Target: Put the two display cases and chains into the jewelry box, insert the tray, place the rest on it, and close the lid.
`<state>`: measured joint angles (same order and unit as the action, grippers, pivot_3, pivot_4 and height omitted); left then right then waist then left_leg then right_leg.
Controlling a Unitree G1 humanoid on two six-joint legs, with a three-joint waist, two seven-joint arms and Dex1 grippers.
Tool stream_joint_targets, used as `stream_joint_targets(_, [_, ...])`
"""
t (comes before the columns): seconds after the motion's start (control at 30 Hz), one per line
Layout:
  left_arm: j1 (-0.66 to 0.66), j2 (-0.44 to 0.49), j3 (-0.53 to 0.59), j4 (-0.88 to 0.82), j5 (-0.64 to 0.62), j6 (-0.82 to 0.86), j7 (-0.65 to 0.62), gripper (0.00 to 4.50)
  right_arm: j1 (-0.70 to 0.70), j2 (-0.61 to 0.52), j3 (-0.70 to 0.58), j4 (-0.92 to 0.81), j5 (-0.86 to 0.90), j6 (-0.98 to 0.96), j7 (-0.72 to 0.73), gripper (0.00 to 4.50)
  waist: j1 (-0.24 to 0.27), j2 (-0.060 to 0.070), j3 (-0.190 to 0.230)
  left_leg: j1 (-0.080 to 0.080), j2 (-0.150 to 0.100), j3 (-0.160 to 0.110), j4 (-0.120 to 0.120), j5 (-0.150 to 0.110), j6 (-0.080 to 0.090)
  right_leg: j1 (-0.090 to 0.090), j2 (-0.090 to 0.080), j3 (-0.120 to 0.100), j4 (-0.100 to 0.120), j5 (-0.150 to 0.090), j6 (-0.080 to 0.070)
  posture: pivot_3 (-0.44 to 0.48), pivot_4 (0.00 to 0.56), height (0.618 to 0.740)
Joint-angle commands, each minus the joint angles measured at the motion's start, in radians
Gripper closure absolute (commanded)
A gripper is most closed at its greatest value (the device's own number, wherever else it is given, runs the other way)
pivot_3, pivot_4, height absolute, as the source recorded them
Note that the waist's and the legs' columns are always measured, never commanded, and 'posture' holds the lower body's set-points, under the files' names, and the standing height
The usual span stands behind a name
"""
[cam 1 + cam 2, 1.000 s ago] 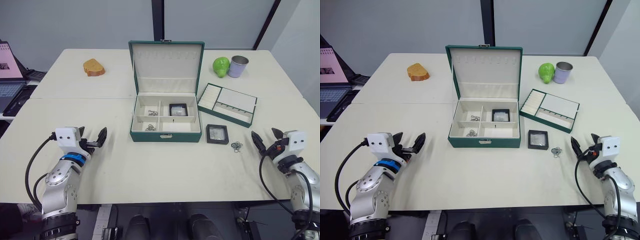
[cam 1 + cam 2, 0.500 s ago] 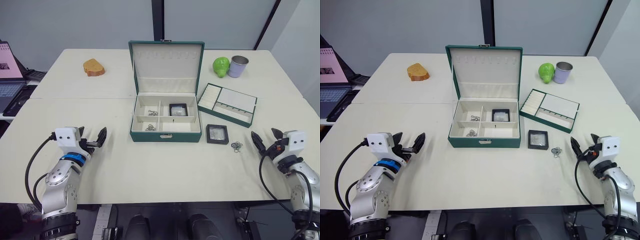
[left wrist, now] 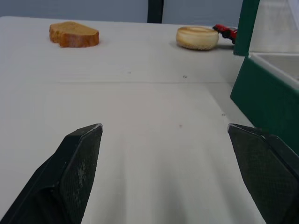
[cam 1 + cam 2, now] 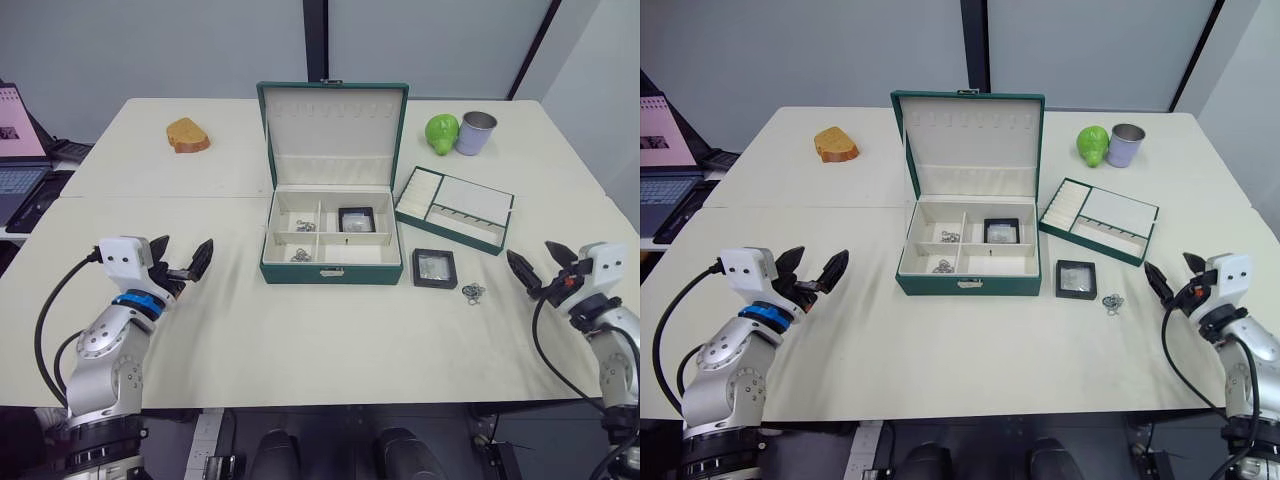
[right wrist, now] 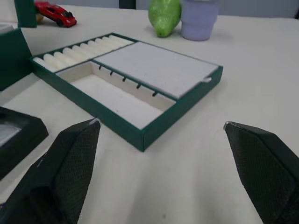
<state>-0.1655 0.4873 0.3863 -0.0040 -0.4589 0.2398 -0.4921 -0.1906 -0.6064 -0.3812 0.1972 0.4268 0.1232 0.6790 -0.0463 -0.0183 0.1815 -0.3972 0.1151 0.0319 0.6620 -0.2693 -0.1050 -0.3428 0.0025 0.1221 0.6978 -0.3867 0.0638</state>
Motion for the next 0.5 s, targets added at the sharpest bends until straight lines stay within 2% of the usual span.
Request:
stream_joint_targets(0.03, [-0.009, 0.046, 0.004, -0.064, -0.045, 0.045, -0.054, 0.05, -0.011, -0.041, -0.006, -0.068, 0.040, 0.051, 0.048, 0.00, 0.000, 0.000, 0.000, 0.000, 0.000, 0.000, 0.000, 0.000, 0.000, 0.000, 0.000, 0.000, 0.000, 0.000, 0.000, 0.000, 0.150, 0.740])
stream_joint_targets(0.3, [-0.090, 0.176, -0.074, -0.214, -0.180, 0.201, -0.265, 0.05, -0.048, -0.149, 0.053, -0.135, 0.085, 0.202, 0.201, 0.00, 0.002, 0.000, 0.000, 0.000, 0.000, 0.000, 0.000, 0.000, 0.000, 0.000, 0.000, -0.001, 0.000, 0.000, 0.000, 0.000, 0.150, 0.740])
stream_joint_targets(0.4, [-0.129, 0.233, -0.137, -0.315, -0.242, 0.277, -0.353, 0.05, -0.058, -0.198, 0.072, -0.166, 0.109, 0.267, 0.263, 0.00, 0.007, 0.000, 0.000, -0.001, 0.000, -0.001, 0.001, 0.000, 0.000, 0.000, 0.000, -0.001, -0.001, 0.000, 0.000, 0.000, 0.150, 0.740])
stream_joint_targets(0.5, [-0.151, 0.270, -0.218, -0.376, -0.244, 0.298, -0.429, 0.05, -0.071, -0.238, 0.101, -0.194, 0.109, 0.307, 0.311, 0.00, 0.011, 0.000, 0.000, 0.000, 0.000, 0.000, 0.001, 0.000, 0.000, 0.001, 0.000, 0.000, -0.001, 0.000, 0.000, 0.000, 0.150, 0.740])
